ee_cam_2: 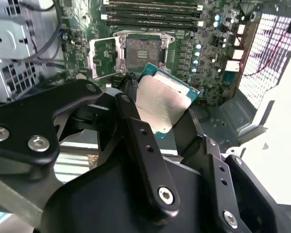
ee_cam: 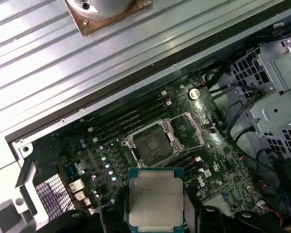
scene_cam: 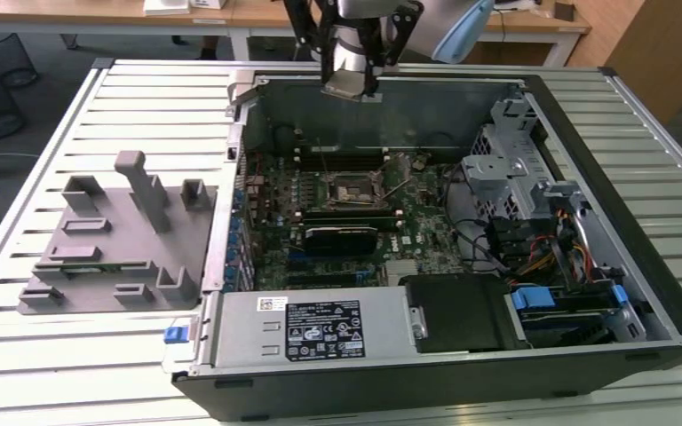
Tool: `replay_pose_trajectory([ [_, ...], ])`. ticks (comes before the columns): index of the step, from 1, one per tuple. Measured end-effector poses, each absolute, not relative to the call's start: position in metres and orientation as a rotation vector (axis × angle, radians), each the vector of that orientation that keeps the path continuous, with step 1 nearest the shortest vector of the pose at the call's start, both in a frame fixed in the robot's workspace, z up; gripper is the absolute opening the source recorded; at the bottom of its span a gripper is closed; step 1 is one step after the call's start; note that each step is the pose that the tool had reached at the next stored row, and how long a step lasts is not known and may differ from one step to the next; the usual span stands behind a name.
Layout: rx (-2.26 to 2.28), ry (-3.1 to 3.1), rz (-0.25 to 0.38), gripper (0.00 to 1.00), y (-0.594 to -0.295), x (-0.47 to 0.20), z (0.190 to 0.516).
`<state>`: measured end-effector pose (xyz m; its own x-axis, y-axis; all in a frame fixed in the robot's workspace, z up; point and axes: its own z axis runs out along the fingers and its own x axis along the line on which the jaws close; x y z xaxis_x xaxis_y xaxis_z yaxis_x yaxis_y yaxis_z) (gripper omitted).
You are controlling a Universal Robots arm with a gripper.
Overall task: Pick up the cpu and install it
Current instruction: 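Place the cpu into insertion slot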
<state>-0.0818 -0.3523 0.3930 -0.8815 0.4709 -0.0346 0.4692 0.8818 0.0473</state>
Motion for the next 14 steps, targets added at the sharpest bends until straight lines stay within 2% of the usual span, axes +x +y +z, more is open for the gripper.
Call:
replay_pose_trajectory([
  [14, 1.118, 2.883, 0.049, 0.54, -0.3523, -0.0818, 0.3914],
])
